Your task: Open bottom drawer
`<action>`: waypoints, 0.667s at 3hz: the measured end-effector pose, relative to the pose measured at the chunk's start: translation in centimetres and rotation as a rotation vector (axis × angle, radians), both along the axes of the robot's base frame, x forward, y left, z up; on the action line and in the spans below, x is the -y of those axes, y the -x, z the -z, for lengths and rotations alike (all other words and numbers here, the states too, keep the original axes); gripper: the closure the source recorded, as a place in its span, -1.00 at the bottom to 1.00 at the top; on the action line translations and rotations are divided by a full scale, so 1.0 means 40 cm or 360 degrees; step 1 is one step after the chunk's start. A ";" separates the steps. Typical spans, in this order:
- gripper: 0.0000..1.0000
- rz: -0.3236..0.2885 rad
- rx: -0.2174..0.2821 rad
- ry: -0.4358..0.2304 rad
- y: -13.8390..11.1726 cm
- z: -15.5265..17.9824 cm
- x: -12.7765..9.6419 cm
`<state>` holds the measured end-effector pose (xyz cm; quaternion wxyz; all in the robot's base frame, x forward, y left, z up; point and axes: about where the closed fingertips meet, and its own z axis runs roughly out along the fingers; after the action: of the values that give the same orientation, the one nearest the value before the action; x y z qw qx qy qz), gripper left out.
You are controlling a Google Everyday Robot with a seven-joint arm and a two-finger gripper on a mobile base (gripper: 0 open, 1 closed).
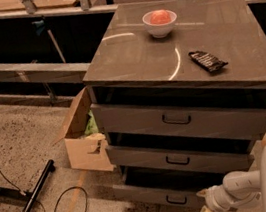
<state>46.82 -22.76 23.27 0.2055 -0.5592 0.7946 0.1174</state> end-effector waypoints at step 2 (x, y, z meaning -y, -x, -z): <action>-0.16 0.0102 0.0184 0.0011 -0.059 -0.053 0.001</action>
Offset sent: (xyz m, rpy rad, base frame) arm 0.0520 -0.0137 0.0389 -0.0524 -0.2439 -0.1254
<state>49.17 -22.80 25.40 0.2527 -0.5400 0.7993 0.0755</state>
